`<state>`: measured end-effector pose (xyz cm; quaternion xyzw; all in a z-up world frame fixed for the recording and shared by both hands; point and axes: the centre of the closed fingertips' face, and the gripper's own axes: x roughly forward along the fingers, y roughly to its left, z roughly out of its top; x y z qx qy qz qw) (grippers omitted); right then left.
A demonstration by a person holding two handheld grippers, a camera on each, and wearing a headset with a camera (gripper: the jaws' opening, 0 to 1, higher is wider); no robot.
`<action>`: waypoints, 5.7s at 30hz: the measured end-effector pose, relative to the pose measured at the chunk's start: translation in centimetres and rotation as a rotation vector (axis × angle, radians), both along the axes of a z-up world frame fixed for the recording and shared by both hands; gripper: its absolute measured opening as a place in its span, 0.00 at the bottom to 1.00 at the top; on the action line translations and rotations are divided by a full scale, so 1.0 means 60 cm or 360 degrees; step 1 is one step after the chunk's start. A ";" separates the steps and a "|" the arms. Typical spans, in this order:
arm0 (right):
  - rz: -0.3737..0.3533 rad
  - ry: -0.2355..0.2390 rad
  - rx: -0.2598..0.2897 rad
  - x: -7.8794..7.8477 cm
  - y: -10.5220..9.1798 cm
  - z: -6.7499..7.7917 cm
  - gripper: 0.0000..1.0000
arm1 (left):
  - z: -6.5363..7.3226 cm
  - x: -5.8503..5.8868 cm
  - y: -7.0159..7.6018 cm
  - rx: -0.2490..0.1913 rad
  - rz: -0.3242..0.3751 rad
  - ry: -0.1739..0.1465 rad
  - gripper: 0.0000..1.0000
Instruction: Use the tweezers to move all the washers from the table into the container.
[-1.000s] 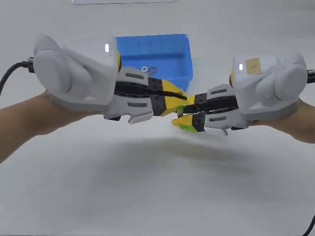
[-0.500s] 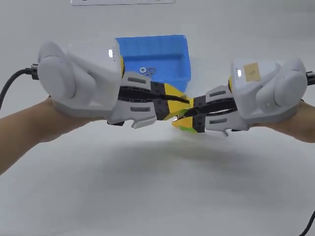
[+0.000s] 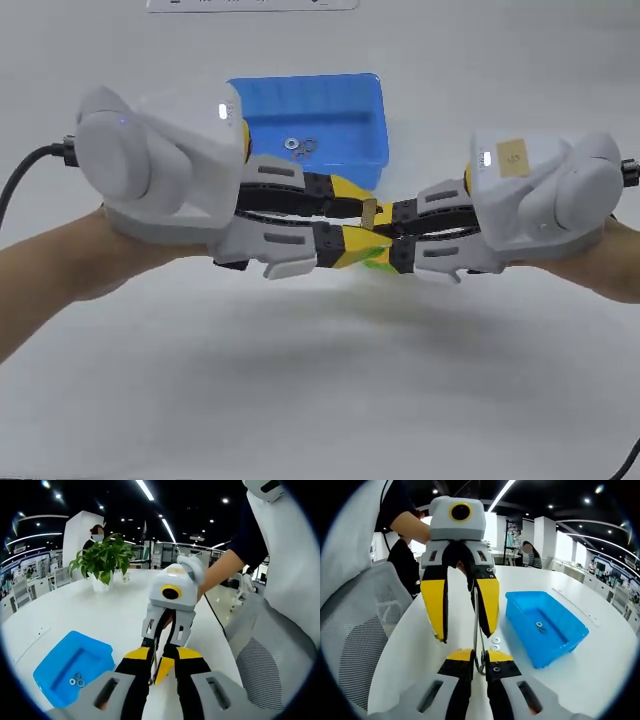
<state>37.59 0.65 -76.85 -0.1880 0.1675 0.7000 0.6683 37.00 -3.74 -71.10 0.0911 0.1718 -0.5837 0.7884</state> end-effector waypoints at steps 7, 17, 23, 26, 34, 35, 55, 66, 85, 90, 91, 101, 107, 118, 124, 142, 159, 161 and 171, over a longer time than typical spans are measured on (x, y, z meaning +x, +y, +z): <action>0.0008 0.0001 0.0003 -0.004 0.004 0.004 0.09 | 0.000 0.000 0.004 0.0010 0.0041 0.0006 0.27; -0.0032 0.0029 0.0033 0.011 0.009 0.031 0.09 | 0.020 0.006 0.031 0.0055 0.0159 -0.0133 0.46; -0.0029 0.0026 0.0048 0.012 0.017 0.051 0.09 | 0.041 -0.006 0.061 0.0044 0.0250 -0.0175 0.57; 0.0009 0.0029 0.0063 0.003 0.021 0.067 0.09 | 0.054 -0.009 0.084 0.0019 0.0334 -0.0195 0.63; 0.0060 -0.0012 0.0061 -0.002 0.032 0.098 0.09 | 0.079 -0.024 0.159 -0.0083 0.0578 -0.0180 0.76; 0.0064 -0.0022 0.0054 -0.001 0.034 0.100 0.09 | 0.078 -0.025 0.168 -0.0083 0.0599 -0.0183 0.76; 0.0041 -0.0204 0.0116 0.107 0.094 0.185 0.09 | 0.066 -0.054 0.250 -0.0049 0.0788 -0.0217 0.99; -0.0174 -0.0187 0.0059 0.217 0.120 0.113 0.09 | 0.046 -0.064 0.261 -0.0026 0.0823 -0.0124 1.00; -0.0219 -0.0067 -0.0036 0.239 0.136 -0.010 0.10 | 0.033 -0.071 0.286 0.0063 0.0906 -0.0068 1.00; -0.0228 -0.0051 -0.0025 0.230 0.139 -0.004 0.10 | 0.033 -0.071 0.281 0.0058 0.0894 -0.0061 1.00; -0.0231 -0.0050 -0.0026 0.232 0.138 -0.005 0.10 | 0.034 -0.070 0.281 0.0054 0.0894 -0.0060 1.00; -0.0211 -0.0064 -0.0027 0.210 0.136 0.019 0.11 | 0.034 -0.068 0.277 0.0038 0.0890 -0.0053 1.00; -0.0197 -0.0080 -0.0009 0.205 0.135 0.038 0.10 | 0.037 -0.057 0.272 0.0035 0.0879 -0.0067 1.00; -0.0227 -0.0045 0.0142 0.207 0.142 0.058 0.07 | 0.039 -0.050 0.262 0.0032 0.0851 -0.0069 1.00; -0.0181 -0.0041 0.0182 0.197 0.147 0.065 0.07 | 0.049 0.005 0.265 -0.0056 0.0868 -0.0086 0.99; -0.0083 0.0012 0.0212 0.176 0.135 0.075 0.07 | 0.086 0.182 0.190 -0.0312 0.0686 -0.0066 0.66; -0.0030 0.0094 0.0247 0.161 0.120 0.073 0.07 | 0.107 0.186 0.137 -0.0327 0.0425 -0.0066 0.08; -0.0019 0.0093 0.0244 0.160 0.119 0.073 0.07 | 0.107 0.186 0.134 -0.0322 0.0399 -0.0064 0.08; 0.0002 0.0017 0.0185 0.157 0.120 0.072 0.08 | 0.105 0.178 0.123 -0.0233 0.0273 -0.0155 0.05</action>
